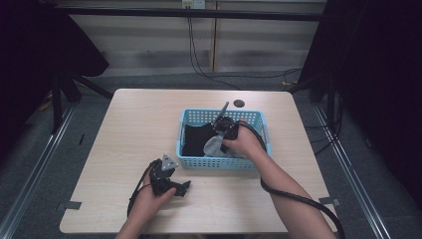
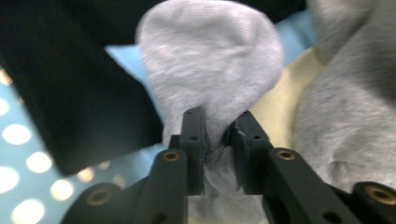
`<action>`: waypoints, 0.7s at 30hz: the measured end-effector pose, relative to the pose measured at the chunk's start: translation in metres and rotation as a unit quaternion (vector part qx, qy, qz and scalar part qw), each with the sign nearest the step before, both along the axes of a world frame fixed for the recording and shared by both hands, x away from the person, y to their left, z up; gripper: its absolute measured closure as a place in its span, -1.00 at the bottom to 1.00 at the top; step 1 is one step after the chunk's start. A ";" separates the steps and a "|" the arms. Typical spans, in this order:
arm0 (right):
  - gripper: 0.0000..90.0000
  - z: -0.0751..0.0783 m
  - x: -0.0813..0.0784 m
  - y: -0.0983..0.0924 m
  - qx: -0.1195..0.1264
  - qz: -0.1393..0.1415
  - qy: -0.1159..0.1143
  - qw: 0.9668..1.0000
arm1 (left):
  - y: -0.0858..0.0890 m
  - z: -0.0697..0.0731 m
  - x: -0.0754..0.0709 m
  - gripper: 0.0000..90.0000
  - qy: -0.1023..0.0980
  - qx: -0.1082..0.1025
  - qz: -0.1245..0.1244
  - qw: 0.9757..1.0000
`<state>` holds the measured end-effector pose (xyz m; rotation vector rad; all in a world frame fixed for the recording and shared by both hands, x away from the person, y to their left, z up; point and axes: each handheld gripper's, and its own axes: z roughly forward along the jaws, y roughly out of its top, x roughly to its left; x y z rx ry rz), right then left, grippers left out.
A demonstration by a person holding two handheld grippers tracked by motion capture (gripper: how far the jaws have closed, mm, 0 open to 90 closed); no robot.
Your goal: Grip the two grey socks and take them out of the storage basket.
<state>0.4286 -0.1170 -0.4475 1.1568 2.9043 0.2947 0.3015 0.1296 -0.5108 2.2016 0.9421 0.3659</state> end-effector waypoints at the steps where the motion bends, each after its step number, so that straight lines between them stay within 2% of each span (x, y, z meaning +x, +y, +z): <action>1: 0.75 0.003 -0.001 0.002 -0.008 0.001 0.004 1.000 | 0.000 0.000 0.000 -1.00 0.000 0.001 0.001 1.000; 3: 0.76 0.009 -0.001 0.004 -0.009 0.014 0.001 1.000 | 0.000 0.000 0.000 -1.00 0.000 -0.001 -0.001 1.000; 4: 0.76 0.009 -0.001 0.004 -0.009 0.014 0.001 1.000 | 0.000 0.000 0.000 -1.00 0.000 -0.001 -0.001 1.000; 7: 0.76 0.027 -0.002 0.000 0.000 0.008 -0.011 1.000 | 0.002 0.001 0.000 -1.00 0.004 0.005 -0.006 1.000; 8: 0.76 0.027 -0.002 0.000 0.000 0.008 -0.011 1.000 | 0.002 0.001 0.000 -1.00 0.004 0.005 -0.006 1.000; 10: 0.75 0.041 -0.002 -0.006 0.015 0.003 -0.016 1.000 | 0.002 0.001 -0.001 -1.00 0.005 0.004 -0.006 1.000; 14: 0.75 0.051 -0.003 -0.014 0.019 0.001 -0.017 1.000 | 0.001 0.001 -0.001 -1.00 0.005 0.003 -0.006 1.000; 21: 0.74 0.079 -0.001 -0.034 0.022 -0.007 -0.027 0.999 | 0.002 0.001 -0.001 -1.00 0.005 0.004 -0.006 1.000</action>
